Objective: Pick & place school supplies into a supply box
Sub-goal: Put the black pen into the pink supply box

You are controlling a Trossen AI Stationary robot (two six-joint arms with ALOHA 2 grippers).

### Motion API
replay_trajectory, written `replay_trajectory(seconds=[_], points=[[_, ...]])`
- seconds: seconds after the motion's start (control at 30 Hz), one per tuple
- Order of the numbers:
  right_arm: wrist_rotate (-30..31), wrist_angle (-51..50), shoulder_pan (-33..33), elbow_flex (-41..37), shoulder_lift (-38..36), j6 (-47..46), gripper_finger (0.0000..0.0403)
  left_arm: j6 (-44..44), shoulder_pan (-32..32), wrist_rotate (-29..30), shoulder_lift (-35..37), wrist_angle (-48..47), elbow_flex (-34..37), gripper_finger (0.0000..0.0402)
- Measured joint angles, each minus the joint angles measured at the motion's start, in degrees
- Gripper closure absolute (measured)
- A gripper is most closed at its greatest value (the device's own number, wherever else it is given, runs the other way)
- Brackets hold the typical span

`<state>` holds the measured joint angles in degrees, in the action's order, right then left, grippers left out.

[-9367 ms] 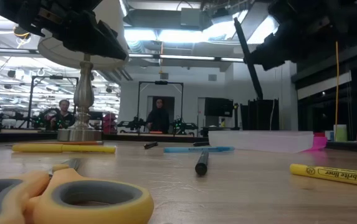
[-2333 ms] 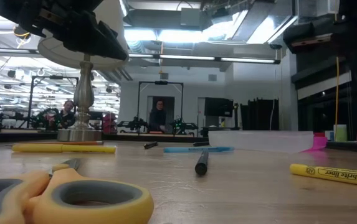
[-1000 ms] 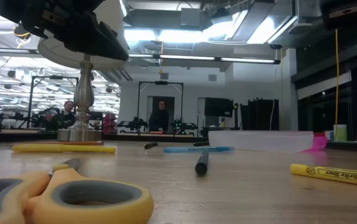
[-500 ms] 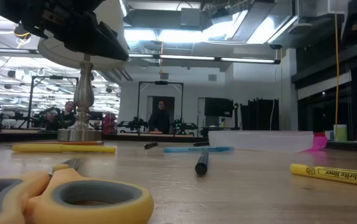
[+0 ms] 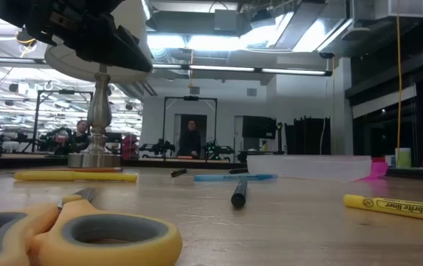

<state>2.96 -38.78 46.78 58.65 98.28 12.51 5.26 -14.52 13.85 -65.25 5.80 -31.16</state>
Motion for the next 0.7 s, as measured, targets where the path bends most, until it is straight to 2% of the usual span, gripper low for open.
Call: replay_trajectory(seconds=[0.37, 0.57, 0.7], points=[[0.0, 4.1, -0.1, -5.5, 0.0, -0.1, 0.0256, 0.0, 0.0, 0.0, 0.0, 0.0, 0.0, 0.0398], [-0.2, 5.1, -0.1, -5.8, 0.0, -0.3, 0.0256, 0.0, 0.0, 0.0, 0.0, 0.0, 0.0, 0.0398], [-4.2, 5.4, -0.3, -5.8, 0.0, -0.9, 0.0257, 0.0, 0.0, 0.0, 0.0, 0.0, 0.0, 0.0398]])
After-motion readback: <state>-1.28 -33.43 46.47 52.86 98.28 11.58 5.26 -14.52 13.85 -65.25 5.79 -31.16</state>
